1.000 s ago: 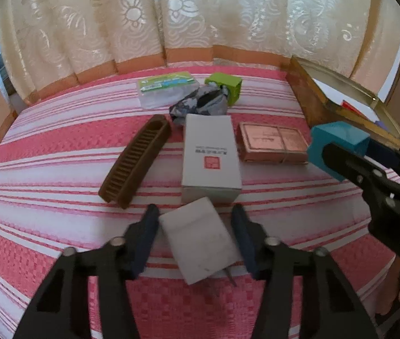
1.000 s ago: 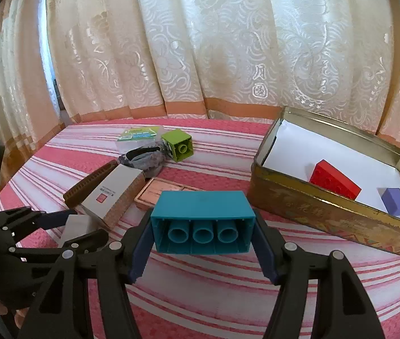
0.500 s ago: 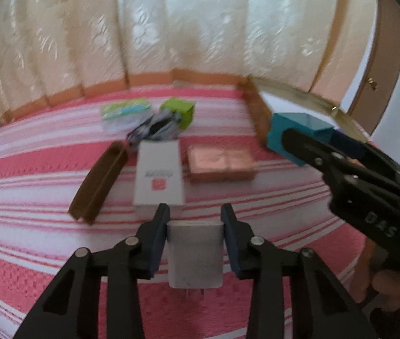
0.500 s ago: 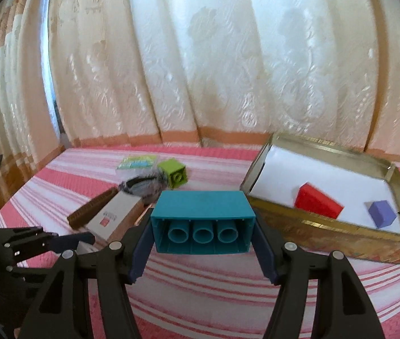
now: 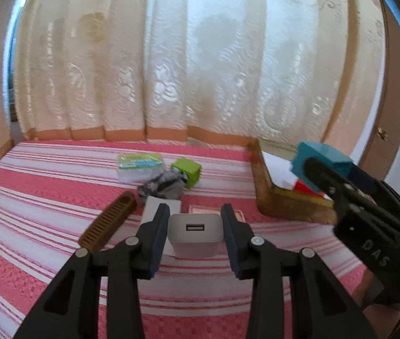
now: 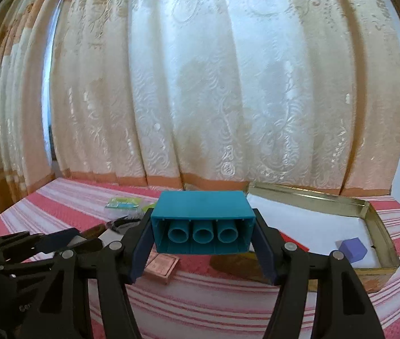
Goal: Organize rigid objects
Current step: 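Carry the white charger and teal brick into the gold tray and release both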
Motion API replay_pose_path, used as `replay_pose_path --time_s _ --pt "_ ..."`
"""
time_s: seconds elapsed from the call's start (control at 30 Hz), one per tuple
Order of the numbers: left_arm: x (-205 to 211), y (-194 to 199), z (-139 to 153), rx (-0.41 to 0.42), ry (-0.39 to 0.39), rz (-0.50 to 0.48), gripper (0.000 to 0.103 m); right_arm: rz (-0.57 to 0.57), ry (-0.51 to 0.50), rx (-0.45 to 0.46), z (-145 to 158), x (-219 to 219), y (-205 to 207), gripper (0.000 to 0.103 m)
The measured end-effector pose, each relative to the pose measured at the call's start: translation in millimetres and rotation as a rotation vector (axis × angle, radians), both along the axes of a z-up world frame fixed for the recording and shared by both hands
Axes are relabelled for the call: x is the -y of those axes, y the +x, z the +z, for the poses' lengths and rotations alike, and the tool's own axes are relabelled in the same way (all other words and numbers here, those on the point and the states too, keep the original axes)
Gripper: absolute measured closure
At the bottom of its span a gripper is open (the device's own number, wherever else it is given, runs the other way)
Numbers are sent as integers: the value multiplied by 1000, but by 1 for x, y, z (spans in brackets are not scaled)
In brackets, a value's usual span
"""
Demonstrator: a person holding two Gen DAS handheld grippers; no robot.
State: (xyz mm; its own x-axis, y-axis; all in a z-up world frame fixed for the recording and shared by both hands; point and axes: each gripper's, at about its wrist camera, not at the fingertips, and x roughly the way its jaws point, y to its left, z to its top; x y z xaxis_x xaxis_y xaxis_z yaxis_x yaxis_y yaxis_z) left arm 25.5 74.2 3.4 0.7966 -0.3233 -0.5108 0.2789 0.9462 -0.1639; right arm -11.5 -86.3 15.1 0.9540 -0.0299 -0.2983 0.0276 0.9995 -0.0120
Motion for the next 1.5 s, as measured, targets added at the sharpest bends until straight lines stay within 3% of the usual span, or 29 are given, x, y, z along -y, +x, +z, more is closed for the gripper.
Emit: replay_pose_path --time_s 0.2,0.37,1.5 --pt "4 6 0 5 -4 69 66 -14 -29 11 0 13 3 37" --pt "27 6 0 31 46 81 66 -38 -61 32 1 29 3 37" --pt "176 30 16 73 86 -32 66 -259 3 39 14 185 2 37"
